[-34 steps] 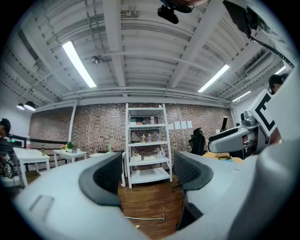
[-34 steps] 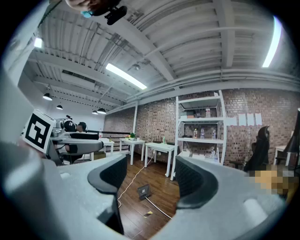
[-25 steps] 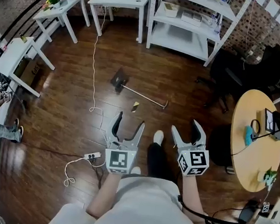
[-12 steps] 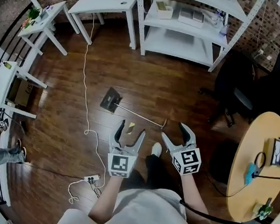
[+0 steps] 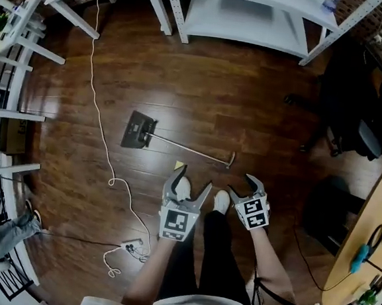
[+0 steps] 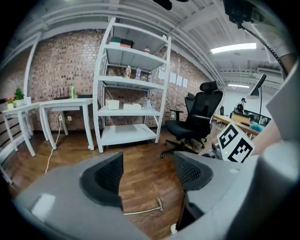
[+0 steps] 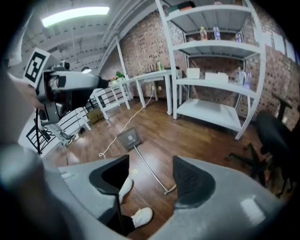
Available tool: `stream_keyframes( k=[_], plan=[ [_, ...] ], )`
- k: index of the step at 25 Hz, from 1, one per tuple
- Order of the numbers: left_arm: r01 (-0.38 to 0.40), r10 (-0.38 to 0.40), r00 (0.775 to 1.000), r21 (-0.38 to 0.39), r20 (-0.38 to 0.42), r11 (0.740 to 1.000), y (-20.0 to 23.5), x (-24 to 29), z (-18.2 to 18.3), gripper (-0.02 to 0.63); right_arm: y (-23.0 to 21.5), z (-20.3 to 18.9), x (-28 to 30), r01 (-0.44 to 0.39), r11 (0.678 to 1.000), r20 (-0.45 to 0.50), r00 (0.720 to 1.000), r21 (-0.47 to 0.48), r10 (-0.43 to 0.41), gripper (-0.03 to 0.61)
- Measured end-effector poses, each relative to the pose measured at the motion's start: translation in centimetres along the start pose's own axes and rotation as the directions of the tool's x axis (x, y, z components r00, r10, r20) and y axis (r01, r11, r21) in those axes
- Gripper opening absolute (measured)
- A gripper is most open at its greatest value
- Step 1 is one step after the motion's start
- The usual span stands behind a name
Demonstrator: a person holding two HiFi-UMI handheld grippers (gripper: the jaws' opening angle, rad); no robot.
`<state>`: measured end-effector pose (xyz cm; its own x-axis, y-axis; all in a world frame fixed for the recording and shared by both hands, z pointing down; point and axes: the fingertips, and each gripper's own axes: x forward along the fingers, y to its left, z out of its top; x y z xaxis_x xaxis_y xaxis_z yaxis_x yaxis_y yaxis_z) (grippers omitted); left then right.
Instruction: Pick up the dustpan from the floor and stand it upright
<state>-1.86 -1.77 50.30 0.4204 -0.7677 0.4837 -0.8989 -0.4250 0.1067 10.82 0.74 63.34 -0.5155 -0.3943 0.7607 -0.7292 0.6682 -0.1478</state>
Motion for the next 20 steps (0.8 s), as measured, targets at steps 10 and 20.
stream_keyframes(
  k=[10, 20],
  plan=[
    [0.276, -0.26, 0.942, 0.05, -0.213, 0.96, 1.5, 19.5, -23.6, 0.345, -6.9, -22.1, 24.4, 0.092, 0.951, -0.275, 0.961, 0.294, -0.008, 0.236],
    [0.304, -0.292, 0.918, 0.002, -0.269, 0.953, 4.4, 28.4, -37.5, 0.345, -10.0, -35.6, 38.6, 0.181, 0.929, -0.4, 0.916, 0.323, -0.039, 0.209]
  ],
)
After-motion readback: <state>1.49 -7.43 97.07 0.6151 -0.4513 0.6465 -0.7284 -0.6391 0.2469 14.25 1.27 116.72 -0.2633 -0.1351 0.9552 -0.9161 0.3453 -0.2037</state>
